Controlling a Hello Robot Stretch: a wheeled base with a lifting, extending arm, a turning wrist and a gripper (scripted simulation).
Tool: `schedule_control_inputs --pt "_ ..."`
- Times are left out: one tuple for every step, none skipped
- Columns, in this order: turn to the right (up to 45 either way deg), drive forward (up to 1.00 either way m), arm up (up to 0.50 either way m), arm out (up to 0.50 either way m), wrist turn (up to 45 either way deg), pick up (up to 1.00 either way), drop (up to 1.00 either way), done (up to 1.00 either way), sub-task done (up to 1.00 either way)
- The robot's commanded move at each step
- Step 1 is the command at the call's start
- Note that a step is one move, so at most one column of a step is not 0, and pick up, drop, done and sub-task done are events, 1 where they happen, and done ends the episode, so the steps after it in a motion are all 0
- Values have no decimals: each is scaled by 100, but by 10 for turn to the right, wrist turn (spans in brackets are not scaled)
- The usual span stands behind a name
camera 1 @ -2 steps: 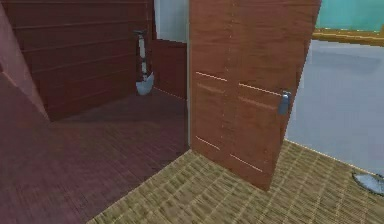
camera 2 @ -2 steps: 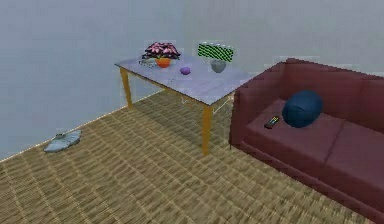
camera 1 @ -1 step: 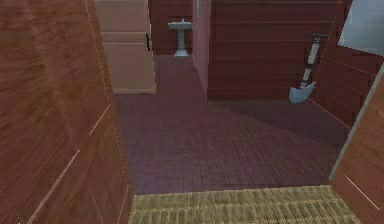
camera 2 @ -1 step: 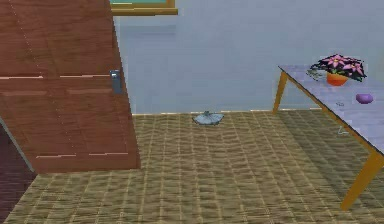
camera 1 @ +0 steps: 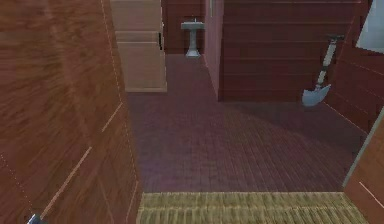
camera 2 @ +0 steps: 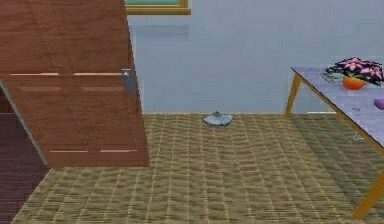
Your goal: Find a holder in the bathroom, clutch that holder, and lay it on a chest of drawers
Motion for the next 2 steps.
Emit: schedule_control_inputs --pt "0 100 0 0 0 0 0 0 0" --pt "-30 0 0 0 0 0 0 0 0"
